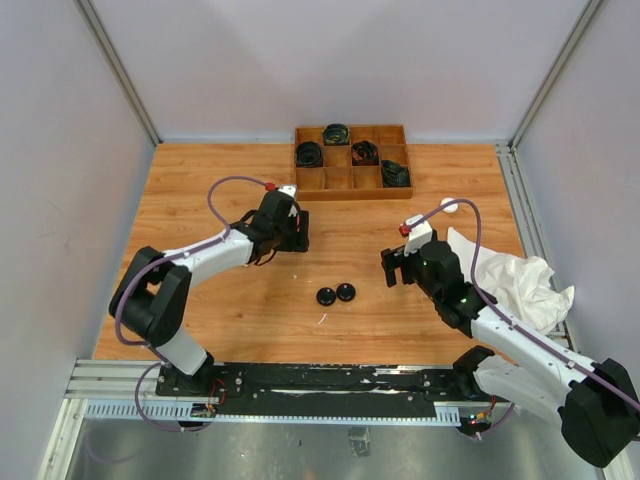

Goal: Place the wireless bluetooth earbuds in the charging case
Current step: Pick up the charging case at the center of the board.

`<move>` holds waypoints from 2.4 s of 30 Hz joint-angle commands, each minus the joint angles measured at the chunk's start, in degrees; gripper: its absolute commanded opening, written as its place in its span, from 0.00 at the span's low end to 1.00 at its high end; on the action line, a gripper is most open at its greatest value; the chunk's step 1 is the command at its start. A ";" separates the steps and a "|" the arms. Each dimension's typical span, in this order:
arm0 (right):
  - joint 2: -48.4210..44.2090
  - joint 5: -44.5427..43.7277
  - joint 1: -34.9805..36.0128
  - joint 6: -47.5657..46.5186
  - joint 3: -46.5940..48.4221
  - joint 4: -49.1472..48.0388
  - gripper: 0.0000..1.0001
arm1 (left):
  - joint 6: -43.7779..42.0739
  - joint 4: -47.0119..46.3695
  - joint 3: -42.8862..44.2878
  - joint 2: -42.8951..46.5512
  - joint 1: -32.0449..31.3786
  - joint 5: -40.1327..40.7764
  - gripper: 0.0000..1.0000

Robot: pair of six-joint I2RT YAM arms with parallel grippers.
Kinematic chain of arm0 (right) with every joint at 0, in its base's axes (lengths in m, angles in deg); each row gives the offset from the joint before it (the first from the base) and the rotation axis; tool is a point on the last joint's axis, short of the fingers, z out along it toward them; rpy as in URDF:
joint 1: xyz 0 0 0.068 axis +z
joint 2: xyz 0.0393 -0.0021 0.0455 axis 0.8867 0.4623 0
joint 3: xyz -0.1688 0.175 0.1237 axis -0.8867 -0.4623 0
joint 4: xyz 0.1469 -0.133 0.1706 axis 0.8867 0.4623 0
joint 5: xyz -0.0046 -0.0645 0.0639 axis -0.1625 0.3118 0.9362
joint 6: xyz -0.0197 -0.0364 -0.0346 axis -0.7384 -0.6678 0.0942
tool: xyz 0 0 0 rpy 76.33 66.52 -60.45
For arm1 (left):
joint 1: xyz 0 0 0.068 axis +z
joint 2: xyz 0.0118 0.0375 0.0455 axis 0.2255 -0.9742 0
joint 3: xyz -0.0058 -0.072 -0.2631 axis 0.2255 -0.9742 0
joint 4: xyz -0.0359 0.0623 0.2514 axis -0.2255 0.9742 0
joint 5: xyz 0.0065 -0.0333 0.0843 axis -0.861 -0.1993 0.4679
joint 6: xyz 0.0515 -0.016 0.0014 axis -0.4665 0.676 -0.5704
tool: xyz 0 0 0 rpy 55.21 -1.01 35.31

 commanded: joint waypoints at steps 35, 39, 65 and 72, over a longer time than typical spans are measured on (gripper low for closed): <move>4.37 12.06 -2.09 1.40 10.51 11.95 0.84 | -23.28 -8.34 1.46 -3.83 -9.48 5.29 0.43; 5.08 17.46 -3.64 1.57 12.50 13.85 0.83 | -26.37 -13.80 -3.12 1.66 -11.52 4.81 0.39; 13.84 52.95 -5.65 8.21 18.44 3.03 0.72 | -61.99 -36.00 -22.85 22.79 -27.28 -6.04 0.26; 15.10 55.57 -3.29 7.22 19.77 3.67 0.65 | -67.40 -35.87 -23.13 24.13 -31.21 -1.29 0.25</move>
